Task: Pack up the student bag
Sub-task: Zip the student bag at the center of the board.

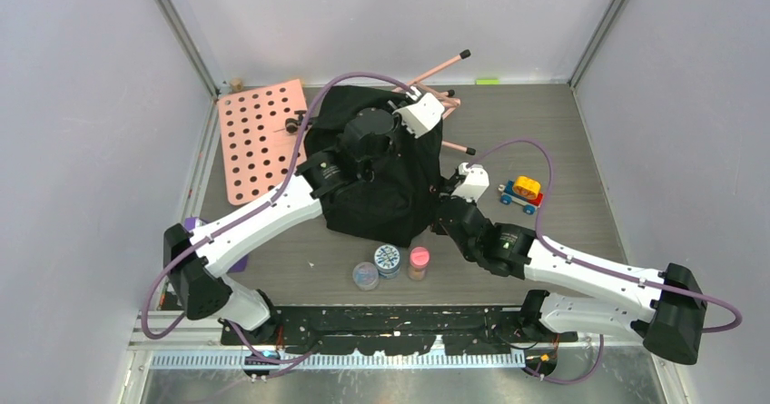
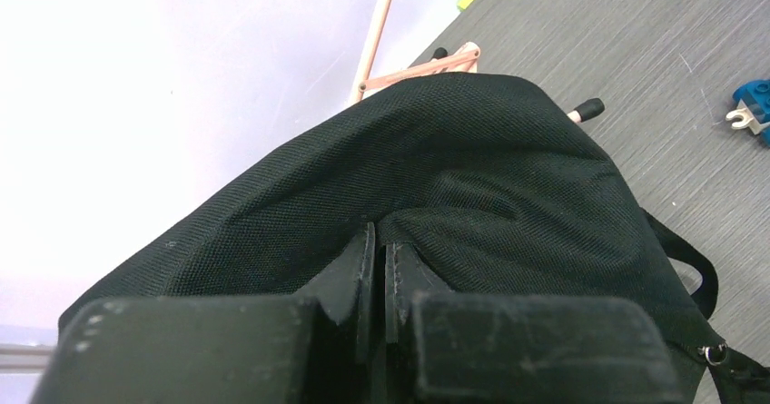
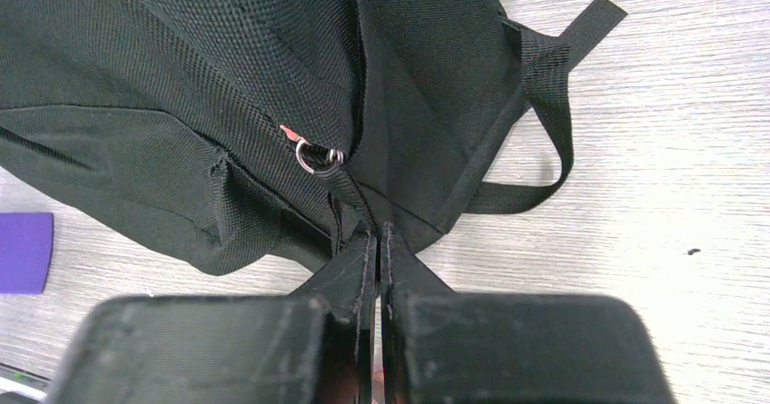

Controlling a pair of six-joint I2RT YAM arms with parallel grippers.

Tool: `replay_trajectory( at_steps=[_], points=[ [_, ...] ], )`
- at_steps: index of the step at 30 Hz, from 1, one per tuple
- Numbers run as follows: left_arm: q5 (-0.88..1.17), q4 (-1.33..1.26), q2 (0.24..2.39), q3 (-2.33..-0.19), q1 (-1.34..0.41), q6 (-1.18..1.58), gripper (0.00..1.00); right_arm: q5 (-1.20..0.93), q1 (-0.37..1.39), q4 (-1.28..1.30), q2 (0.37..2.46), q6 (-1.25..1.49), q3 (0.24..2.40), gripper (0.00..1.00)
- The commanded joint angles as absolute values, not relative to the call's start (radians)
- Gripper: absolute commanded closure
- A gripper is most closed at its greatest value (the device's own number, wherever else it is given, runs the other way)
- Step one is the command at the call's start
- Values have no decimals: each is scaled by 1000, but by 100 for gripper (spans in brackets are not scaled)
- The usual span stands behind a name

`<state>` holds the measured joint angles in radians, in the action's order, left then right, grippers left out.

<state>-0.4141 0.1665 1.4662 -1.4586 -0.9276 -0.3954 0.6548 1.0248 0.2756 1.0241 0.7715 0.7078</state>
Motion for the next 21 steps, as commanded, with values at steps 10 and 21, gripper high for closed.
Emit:
replay_trajectory(
  at_steps=[10,21],
  points=[
    [-393,-67,1453,-1569,-845,-339,100,632,1003,327,1063,808,667,100],
    [157,304,1191,-1424,-845,-87,14,638,929,382,1005,473,860,27]
  ],
)
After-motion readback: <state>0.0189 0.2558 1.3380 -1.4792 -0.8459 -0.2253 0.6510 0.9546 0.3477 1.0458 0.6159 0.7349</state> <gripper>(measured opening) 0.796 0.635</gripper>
